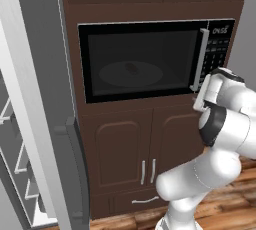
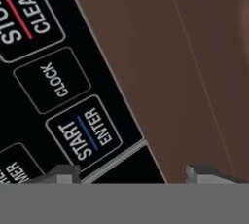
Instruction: Transport the steak from the fridge to the microwave and turn on the microwave.
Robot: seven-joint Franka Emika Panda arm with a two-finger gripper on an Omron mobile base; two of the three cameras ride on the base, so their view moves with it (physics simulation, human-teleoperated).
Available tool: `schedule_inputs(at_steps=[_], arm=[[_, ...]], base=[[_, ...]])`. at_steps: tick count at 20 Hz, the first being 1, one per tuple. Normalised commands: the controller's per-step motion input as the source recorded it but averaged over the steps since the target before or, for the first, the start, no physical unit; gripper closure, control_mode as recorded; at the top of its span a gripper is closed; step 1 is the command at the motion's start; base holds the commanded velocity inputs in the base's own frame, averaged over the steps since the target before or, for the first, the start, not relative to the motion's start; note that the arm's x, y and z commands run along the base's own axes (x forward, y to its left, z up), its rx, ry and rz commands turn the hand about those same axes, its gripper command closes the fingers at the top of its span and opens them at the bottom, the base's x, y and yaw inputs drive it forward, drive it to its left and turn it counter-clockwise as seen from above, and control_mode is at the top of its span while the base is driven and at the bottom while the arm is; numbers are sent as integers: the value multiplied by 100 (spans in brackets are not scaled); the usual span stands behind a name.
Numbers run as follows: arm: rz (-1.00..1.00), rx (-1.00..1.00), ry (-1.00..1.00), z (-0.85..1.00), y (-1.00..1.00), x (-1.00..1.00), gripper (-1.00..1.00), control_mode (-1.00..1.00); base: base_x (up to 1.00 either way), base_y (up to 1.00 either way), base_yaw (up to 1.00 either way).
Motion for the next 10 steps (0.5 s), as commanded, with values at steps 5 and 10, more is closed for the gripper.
schedule_inputs(at_steps=[5, 10], arm=[[-9, 3, 0, -23, -18, 2, -100, -100], [-10, 2, 0, -26, -22, 0, -100, -100]], base=[[0, 0, 0], [0, 0, 0]])
